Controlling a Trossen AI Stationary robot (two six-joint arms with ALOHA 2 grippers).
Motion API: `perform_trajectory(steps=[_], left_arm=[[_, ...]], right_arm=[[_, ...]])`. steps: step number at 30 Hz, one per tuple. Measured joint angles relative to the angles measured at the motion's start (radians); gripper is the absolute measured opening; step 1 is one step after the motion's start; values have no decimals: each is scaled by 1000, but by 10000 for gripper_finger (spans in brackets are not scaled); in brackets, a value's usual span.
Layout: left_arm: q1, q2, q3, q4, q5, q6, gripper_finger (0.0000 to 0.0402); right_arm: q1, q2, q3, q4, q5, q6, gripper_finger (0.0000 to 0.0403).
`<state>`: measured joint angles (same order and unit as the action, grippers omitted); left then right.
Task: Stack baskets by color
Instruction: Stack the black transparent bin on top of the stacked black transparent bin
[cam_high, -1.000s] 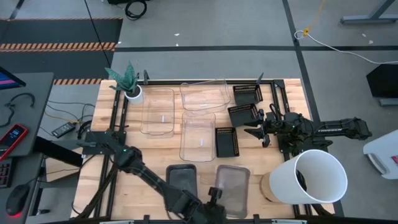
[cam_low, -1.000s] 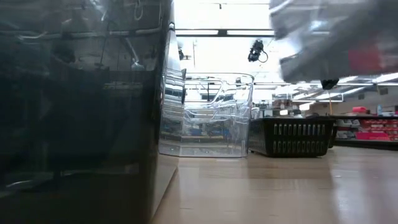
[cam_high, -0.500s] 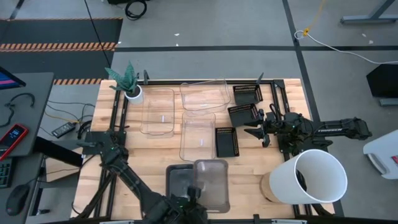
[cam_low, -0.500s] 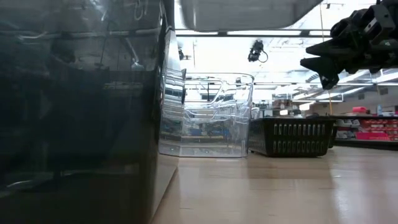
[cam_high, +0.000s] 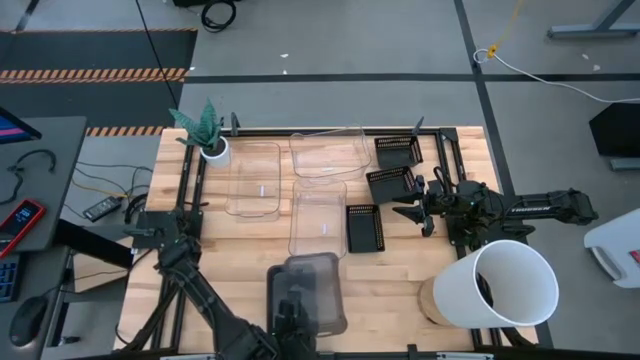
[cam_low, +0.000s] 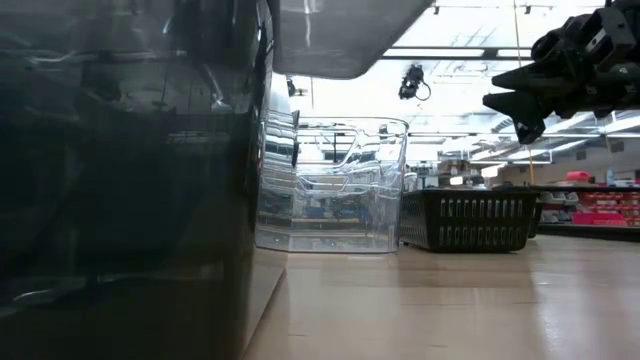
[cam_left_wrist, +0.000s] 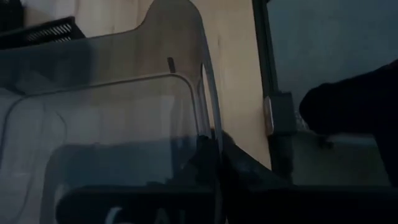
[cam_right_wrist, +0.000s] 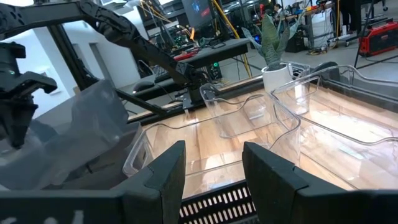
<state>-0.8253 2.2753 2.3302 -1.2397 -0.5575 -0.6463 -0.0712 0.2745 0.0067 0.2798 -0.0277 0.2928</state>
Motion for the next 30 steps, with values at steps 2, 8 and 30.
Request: perform_trajectory(steps=[2,8,30], left_arm=[[-12,0,0,-15,-2,-30,8],[-51,0,0,-51,-9,-89,9],[-95,0,0,-119,45,-146,9]], right_arm=[[0,0,0,0,0,0,165],[0,0,0,0,0,0,165],[0,0,0,0,0,0,165]])
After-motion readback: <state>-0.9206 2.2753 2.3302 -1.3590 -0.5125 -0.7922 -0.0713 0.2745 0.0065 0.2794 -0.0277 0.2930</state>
